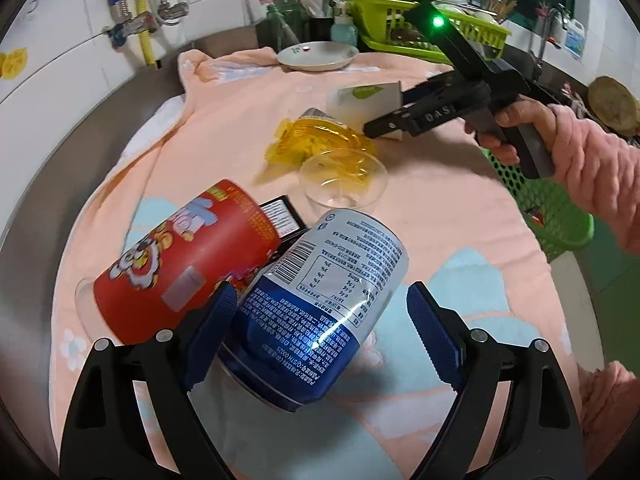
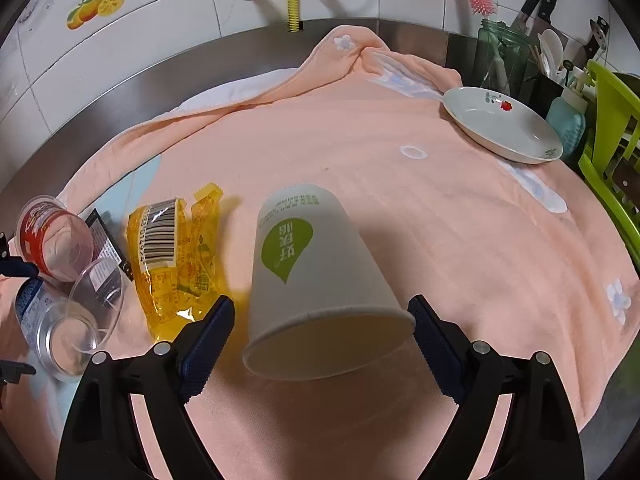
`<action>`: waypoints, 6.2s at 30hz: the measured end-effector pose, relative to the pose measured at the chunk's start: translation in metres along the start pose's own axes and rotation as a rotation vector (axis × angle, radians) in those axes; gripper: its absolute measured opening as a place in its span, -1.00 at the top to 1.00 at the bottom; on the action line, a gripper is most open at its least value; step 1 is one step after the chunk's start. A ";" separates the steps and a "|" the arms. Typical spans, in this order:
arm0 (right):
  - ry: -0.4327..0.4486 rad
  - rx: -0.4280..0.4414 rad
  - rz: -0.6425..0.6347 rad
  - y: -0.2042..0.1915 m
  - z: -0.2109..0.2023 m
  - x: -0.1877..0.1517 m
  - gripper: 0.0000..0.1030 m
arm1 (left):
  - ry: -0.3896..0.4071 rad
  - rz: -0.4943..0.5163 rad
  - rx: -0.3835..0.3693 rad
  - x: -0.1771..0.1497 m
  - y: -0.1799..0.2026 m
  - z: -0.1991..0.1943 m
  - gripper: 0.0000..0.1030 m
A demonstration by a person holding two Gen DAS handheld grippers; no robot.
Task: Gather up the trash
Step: 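Grasp the white paper cup with the right gripper, then grasp the blue can with the left gripper while the right lifts the paper cup, then drop the blue can into the green basket with the left gripper while the right drops the paper cup, then move both grippers back toward the red cup and clear cup on the towel, then grasp the red printed paper cup with the left gripper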
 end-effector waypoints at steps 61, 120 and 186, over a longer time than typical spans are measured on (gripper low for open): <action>-0.080 -0.165 0.135 0.066 -0.137 -0.137 -0.18 | -0.026 0.011 0.015 0.008 0.048 -0.015 -0.46; 0.019 -0.350 0.386 0.166 -0.279 -0.285 -0.67 | -0.191 -0.109 -0.375 0.097 0.342 0.167 -0.53; 0.071 0.061 -0.031 -0.092 -0.113 -0.050 -0.73 | -0.151 0.036 0.249 -0.013 -0.022 0.004 -0.73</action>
Point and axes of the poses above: each gripper's, at about its wrist camera, not at the fingertips, and z roughly the way its jaws point, y to its right, x to its top, the point moved 8 cm from there along z, roughly the way its jaws point, and after that the axes turned 6 degrees about y, right-handed, at the moved point
